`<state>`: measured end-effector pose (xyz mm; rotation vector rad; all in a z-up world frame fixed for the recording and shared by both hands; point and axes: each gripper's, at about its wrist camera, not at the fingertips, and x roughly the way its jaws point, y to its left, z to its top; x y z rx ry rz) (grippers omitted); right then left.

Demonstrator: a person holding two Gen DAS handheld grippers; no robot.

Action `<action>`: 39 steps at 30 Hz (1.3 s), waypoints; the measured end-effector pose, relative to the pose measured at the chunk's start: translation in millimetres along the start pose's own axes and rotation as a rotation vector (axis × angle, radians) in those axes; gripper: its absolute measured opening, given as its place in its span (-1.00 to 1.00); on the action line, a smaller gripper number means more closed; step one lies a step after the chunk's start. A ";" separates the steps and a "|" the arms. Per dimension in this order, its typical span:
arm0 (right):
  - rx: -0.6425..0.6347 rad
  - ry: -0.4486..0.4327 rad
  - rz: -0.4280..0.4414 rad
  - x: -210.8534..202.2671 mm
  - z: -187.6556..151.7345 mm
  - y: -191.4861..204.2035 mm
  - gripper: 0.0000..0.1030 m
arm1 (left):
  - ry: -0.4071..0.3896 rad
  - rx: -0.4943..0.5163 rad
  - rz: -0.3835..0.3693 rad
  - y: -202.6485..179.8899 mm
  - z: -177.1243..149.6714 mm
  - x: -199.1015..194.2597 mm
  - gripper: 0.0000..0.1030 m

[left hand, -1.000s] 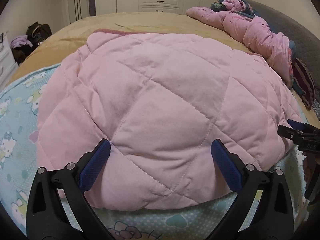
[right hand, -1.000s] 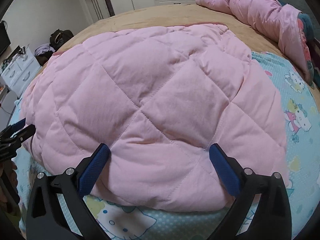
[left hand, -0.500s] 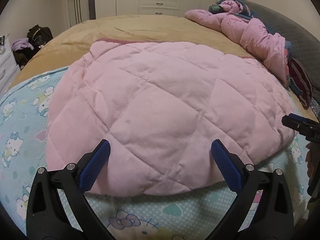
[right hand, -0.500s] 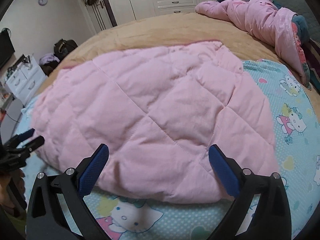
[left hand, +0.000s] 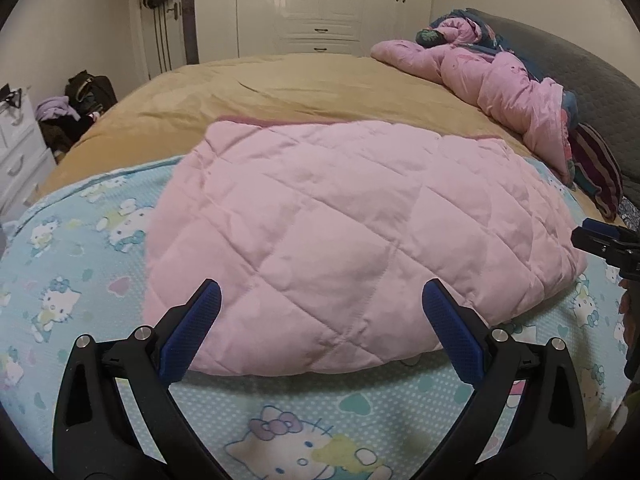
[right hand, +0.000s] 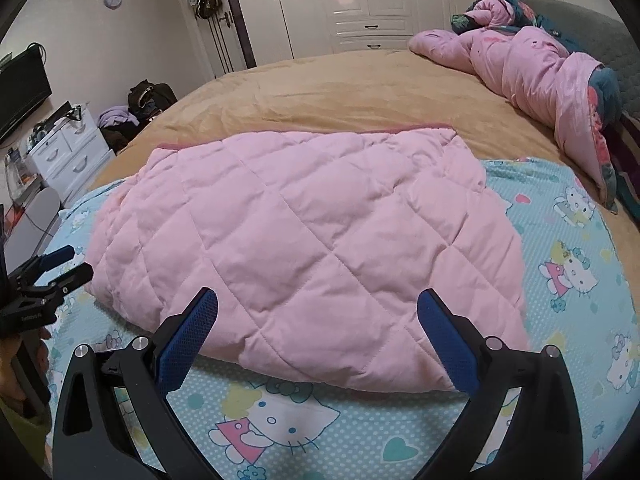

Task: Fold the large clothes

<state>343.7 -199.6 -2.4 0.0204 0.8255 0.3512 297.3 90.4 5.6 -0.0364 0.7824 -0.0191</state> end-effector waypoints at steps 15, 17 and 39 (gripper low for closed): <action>0.193 0.066 -0.116 26.7 -8.1 -101.7 0.92 | 0.090 -0.202 0.077 114.3 14.7 47.8 0.84; 0.233 0.093 -0.122 38.2 -8.7 -118.0 0.92 | 0.128 -0.222 0.070 127.6 14.5 62.8 0.84; 0.323 0.211 0.213 124.5 -4.2 -150.6 0.49 | 0.233 -0.246 -0.118 134.9 7.1 141.5 0.82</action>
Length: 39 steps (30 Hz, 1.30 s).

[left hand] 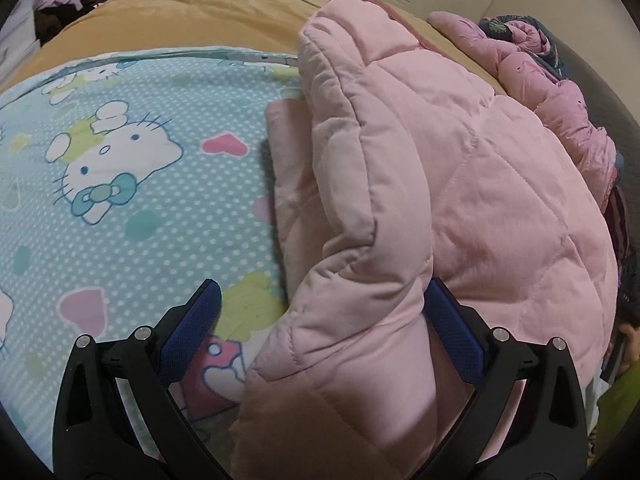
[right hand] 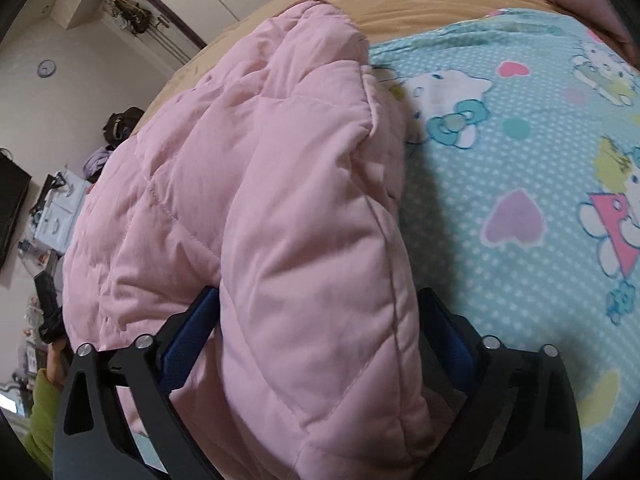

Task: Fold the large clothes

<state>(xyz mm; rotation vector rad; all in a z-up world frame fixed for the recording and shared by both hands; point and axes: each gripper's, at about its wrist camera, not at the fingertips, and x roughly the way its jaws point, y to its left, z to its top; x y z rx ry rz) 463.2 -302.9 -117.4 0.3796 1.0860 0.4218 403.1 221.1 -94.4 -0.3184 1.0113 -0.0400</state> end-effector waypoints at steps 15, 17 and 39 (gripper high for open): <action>-0.052 -0.060 0.046 -49.8 -0.7 54.7 -0.31 | -0.117 0.119 -0.035 -52.0 4.9 -65.0 -0.46; -0.057 -0.067 0.061 -56.9 -2.3 58.1 -0.32 | -0.130 0.131 -0.035 -51.7 2.0 -77.6 -0.46; -0.154 -0.024 0.092 -105.5 -80.0 101.6 -0.33 | -0.149 0.112 -0.023 -27.0 -95.0 -153.7 -0.46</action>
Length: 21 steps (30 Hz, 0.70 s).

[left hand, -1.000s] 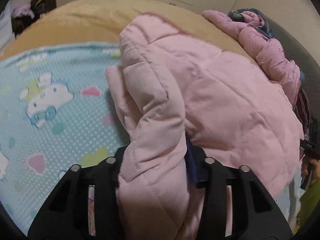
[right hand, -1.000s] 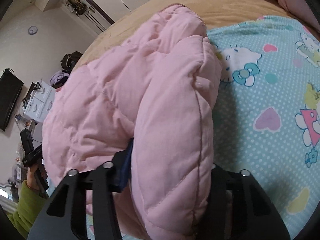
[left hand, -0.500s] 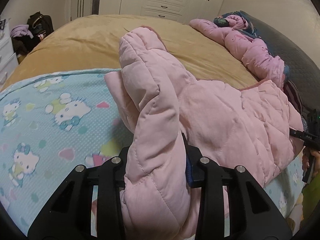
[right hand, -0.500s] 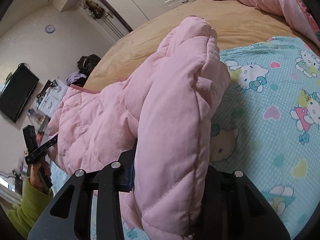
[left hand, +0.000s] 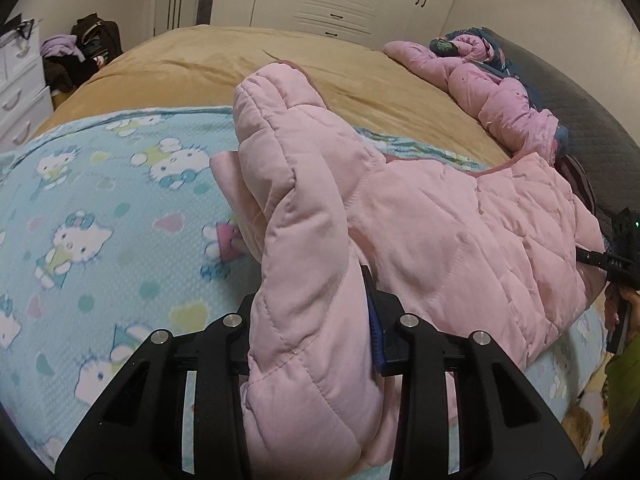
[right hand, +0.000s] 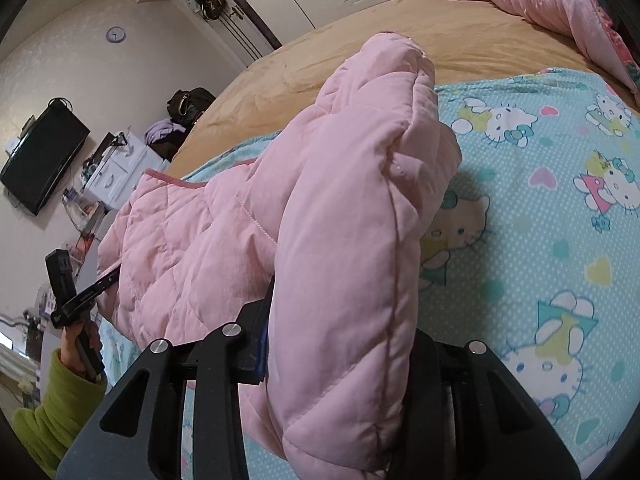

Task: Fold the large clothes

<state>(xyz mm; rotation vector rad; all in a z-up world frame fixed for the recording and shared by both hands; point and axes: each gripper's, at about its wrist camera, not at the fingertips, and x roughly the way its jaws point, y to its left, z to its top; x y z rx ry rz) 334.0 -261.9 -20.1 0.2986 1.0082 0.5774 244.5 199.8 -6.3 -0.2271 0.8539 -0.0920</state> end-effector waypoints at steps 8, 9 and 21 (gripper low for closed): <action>-0.003 0.016 -0.012 -9.7 -25.2 4.1 -0.33 | 0.000 -0.007 0.002 8.6 -30.5 -18.5 -0.46; -0.001 0.017 -0.015 -9.4 -27.1 2.2 -0.33 | -0.002 -0.010 0.003 9.6 -33.3 -19.9 -0.46; 0.033 0.043 -0.129 7.8 -43.6 -10.8 -0.23 | 0.015 -0.003 0.028 12.7 -43.6 -8.0 -0.59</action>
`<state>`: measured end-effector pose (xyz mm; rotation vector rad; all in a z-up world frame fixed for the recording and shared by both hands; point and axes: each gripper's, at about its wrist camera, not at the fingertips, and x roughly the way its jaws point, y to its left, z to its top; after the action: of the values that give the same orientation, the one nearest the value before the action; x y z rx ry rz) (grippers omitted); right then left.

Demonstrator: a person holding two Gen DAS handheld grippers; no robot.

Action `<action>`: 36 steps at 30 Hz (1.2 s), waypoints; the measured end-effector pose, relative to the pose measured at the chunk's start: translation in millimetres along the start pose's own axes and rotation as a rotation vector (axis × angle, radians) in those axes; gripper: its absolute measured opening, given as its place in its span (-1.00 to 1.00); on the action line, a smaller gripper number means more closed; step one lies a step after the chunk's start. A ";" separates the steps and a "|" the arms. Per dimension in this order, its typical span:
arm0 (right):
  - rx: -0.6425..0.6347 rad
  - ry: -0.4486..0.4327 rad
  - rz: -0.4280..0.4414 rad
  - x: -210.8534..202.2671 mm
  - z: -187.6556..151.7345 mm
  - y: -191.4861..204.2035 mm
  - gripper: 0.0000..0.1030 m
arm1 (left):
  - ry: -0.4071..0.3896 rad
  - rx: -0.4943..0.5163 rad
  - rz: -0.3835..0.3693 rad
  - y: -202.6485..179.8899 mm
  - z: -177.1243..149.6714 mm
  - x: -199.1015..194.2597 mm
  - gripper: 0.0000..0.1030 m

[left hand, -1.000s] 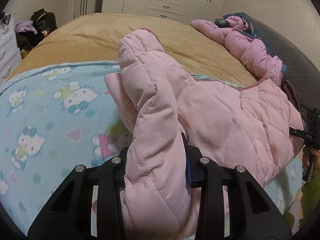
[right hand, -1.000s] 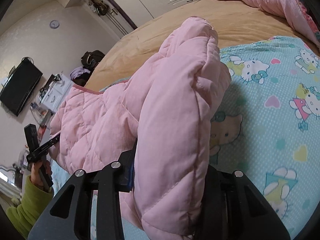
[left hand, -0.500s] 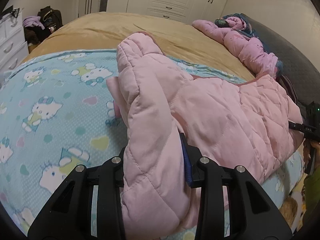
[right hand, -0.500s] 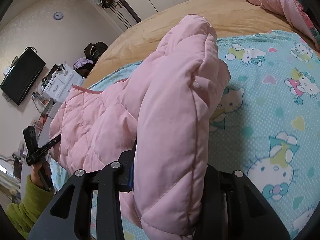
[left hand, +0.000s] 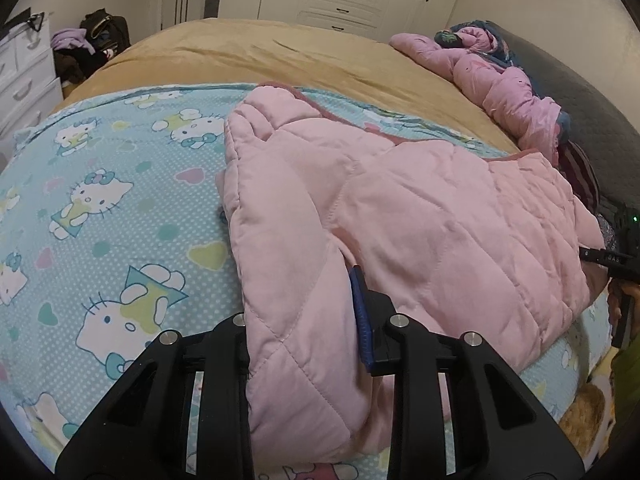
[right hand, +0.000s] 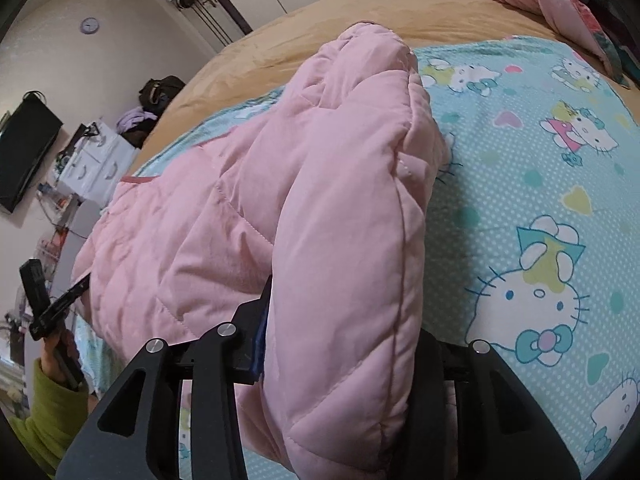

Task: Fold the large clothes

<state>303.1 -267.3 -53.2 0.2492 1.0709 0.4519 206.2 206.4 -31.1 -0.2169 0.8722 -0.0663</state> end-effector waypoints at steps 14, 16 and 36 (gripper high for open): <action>0.004 0.003 -0.097 19.2 -7.9 -2.0 0.04 | 0.030 -0.033 0.032 10.2 1.8 21.2 -0.58; 0.006 0.002 -0.111 21.1 -9.4 -1.4 0.08 | 0.030 -0.035 0.031 10.7 2.1 21.7 -0.58; -0.143 -0.282 -0.317 -53.5 -33.3 59.4 0.89 | -0.074 -0.007 0.087 -8.0 -2.4 -32.3 0.78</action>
<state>238.2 -240.8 -2.2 0.0126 0.7793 0.1987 183.8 202.9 -6.6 -0.1863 0.8075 0.0255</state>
